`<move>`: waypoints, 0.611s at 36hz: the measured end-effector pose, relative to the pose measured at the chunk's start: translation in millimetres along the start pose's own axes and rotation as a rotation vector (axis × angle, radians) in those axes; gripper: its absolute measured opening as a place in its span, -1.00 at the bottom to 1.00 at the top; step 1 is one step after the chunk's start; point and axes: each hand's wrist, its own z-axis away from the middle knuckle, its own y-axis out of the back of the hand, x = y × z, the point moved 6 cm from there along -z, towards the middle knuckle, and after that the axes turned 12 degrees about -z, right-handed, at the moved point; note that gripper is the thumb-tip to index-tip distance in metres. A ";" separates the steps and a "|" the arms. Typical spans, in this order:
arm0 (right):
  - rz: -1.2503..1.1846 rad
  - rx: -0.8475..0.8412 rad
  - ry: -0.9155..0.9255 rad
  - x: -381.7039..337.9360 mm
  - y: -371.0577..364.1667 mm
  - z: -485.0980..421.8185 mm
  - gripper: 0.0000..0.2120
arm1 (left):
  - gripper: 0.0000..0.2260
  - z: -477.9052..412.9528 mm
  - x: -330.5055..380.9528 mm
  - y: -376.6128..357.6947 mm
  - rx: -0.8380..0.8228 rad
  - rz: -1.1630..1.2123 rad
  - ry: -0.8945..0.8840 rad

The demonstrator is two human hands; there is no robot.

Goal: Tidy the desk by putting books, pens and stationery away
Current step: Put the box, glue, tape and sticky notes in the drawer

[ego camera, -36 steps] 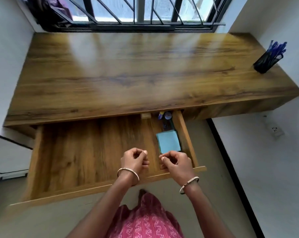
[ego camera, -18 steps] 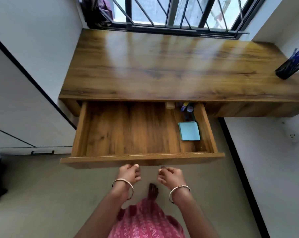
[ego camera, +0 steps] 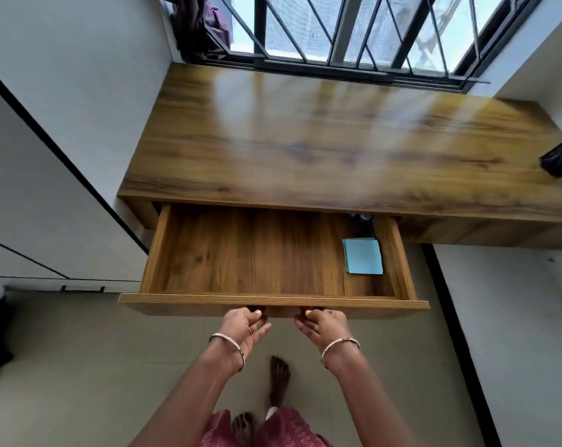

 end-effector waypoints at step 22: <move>0.252 -0.081 -0.003 -82.8 -80.2 -103.1 -0.78 | -0.52 -87.0 101.9 -55.8 0.129 0.047 -0.148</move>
